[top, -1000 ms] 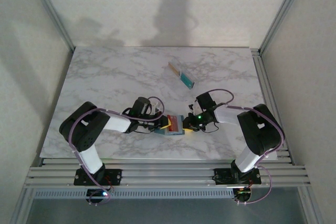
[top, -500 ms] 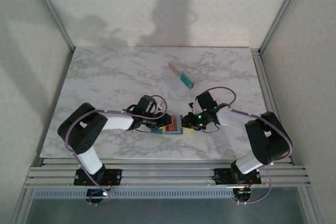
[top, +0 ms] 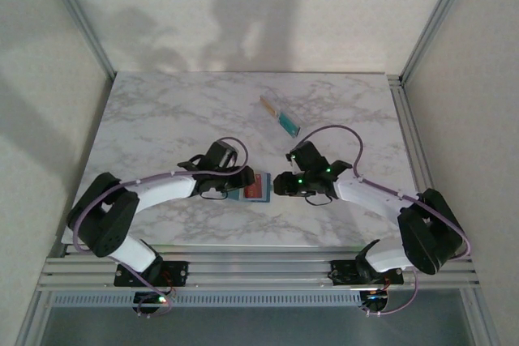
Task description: Put the credit cards into the card holder
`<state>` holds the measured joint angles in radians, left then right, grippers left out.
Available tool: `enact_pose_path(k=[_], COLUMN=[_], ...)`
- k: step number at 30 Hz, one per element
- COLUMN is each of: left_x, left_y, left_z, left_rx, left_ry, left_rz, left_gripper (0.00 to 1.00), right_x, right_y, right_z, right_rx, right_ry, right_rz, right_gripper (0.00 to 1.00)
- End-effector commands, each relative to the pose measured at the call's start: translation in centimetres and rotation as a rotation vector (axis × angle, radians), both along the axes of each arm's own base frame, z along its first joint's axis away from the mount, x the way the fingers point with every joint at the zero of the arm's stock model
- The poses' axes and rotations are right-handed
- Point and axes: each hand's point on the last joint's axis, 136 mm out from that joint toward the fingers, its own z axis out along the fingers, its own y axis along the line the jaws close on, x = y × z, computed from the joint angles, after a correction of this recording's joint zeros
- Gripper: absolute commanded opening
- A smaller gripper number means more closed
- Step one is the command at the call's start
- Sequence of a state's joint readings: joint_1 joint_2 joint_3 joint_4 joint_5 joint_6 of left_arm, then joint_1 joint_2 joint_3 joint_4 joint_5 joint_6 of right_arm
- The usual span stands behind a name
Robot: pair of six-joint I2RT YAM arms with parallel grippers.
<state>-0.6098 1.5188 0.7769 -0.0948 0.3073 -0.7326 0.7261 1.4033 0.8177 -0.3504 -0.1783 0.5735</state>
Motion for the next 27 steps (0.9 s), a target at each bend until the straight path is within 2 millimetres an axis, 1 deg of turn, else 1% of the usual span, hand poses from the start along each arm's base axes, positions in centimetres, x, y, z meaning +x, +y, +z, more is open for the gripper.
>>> enact_pose_path(k=[1,3,4,5,6,7,8,10,13,17,20,23,27], left_x=[0.5,0.6,0.5,0.5,0.3,0.3,0.2,-0.1,-0.6,-1.2,-1.5,-1.7,-1.9], left_y=[2.8,4.0,4.6,5.1,5.5,5.7,5.9,6.1,6.0,5.8,6.1,6.5,6.7], left_z=[0.5,0.0,-0.4,-0.9,-1.6,-2.1,-2.6,-3.5,-4.3,-4.9,-5.2,-5.7,-5.8], left_rx=[0.050,0.057,0.062,0.064,0.066,0.061,0.057,0.060,0.045,0.038,0.046,0.070,0.073], left_ry=[-0.025,-0.017,-0.011,-0.005,0.007,0.016,0.030,0.054,0.065,0.092,0.089,0.099,0.094], left_rz=[0.078,0.098,0.109,0.117,0.124,0.128,0.125,0.117,0.104,0.083,0.089,0.089,0.096], left_gripper=[0.53,0.44,0.39,0.34,0.29,0.24,0.21,0.17,0.17,0.15,0.15,0.14,0.14], right_x=[1.3,2.0,2.3,2.6,3.0,3.3,3.6,4.1,4.5,4.2,4.1,4.5,4.9], right_y=[1.2,2.1,2.5,2.7,2.9,3.3,3.6,4.3,5.5,7.1,8.1,8.0,7.6], right_z=[1.2,1.5,1.5,1.3,1.3,1.1,1.0,0.6,-0.3,-2.0,-2.8,-3.6,-5.0], right_rx=[-0.059,-0.088,-0.106,-0.134,-0.152,-0.166,-0.184,-0.219,-0.265,-0.310,-0.341,-0.390,-0.453], right_ry=[-0.074,-0.101,-0.108,-0.115,-0.125,-0.137,-0.153,-0.165,-0.167,-0.158,-0.166,-0.186,-0.192], right_rz=[-0.012,-0.019,-0.028,-0.053,-0.073,-0.083,-0.097,-0.104,-0.072,0.003,0.072,0.098,0.130], right_gripper=[0.49,0.53,0.57,0.69,0.72,0.83,0.99,0.99,0.99,0.99,0.99,0.99,0.99])
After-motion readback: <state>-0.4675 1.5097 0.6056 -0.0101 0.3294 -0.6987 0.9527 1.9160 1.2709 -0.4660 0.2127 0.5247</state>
